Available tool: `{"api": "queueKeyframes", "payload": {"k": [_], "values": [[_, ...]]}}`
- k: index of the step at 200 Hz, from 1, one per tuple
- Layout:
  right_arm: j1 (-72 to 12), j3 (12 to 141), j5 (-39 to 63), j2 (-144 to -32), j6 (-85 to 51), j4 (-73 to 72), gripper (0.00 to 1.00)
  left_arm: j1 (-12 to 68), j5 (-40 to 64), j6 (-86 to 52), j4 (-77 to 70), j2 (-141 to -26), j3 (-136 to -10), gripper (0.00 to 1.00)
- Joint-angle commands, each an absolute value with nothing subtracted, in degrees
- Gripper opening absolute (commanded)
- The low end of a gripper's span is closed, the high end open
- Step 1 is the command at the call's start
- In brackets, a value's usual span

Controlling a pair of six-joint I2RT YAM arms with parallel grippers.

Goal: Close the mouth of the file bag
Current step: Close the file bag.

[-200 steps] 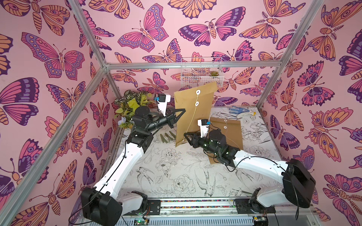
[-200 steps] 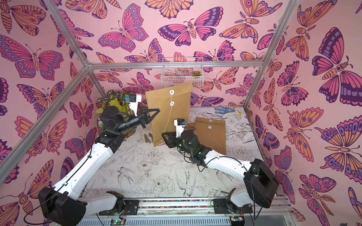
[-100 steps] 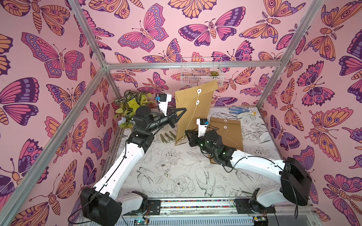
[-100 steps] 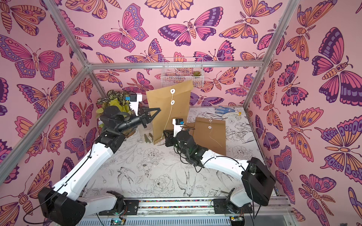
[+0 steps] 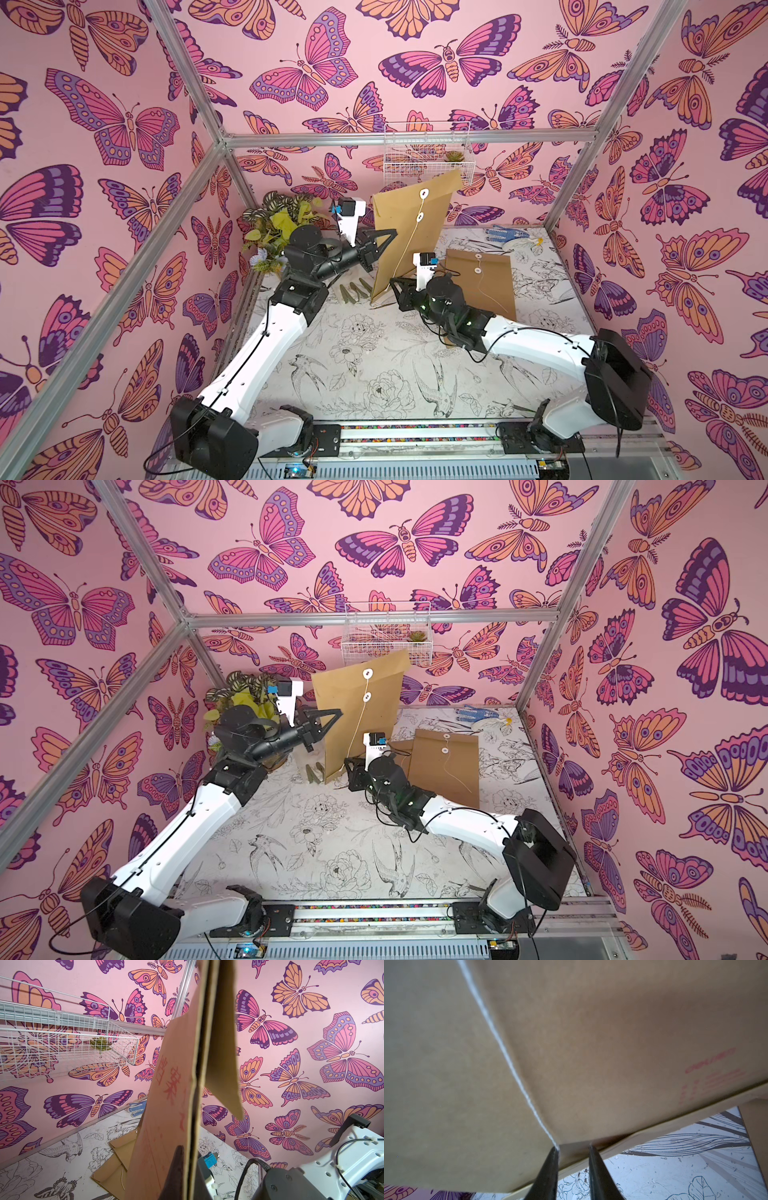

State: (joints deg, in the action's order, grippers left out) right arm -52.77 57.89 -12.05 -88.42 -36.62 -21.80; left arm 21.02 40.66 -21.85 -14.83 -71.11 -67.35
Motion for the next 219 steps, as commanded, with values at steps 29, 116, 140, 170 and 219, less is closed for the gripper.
{"api": "queueKeyframes", "payload": {"k": [29, 116, 140, 170, 219], "values": [[-53.26, 60.19, -15.17, -89.65, -36.94, -23.33, 0.18, 21.69, 40.39, -21.31, -15.81, -70.41, -69.17, 0.0], [-53.26, 57.96, -15.58, -89.43, -34.54, -27.91, 0.25, 21.71, 40.08, -21.45, -15.82, -70.42, -69.43, 0.0], [-53.26, 57.99, -15.58, -89.62, -34.97, -28.81, 0.26, 22.02, 39.55, -21.42, -15.9, -70.54, -69.31, 0.0], [-53.26, 60.63, -17.19, -91.99, -36.3, -25.16, 0.25, 22.58, 40.16, -21.43, -15.91, -70.83, -69.63, 0.0], [-53.26, 63.03, -20.36, -94.31, -36.3, -22.3, 0.23, 22.74, 40.08, -21.53, -15.9, -70.72, -69.95, 0.0]]}}
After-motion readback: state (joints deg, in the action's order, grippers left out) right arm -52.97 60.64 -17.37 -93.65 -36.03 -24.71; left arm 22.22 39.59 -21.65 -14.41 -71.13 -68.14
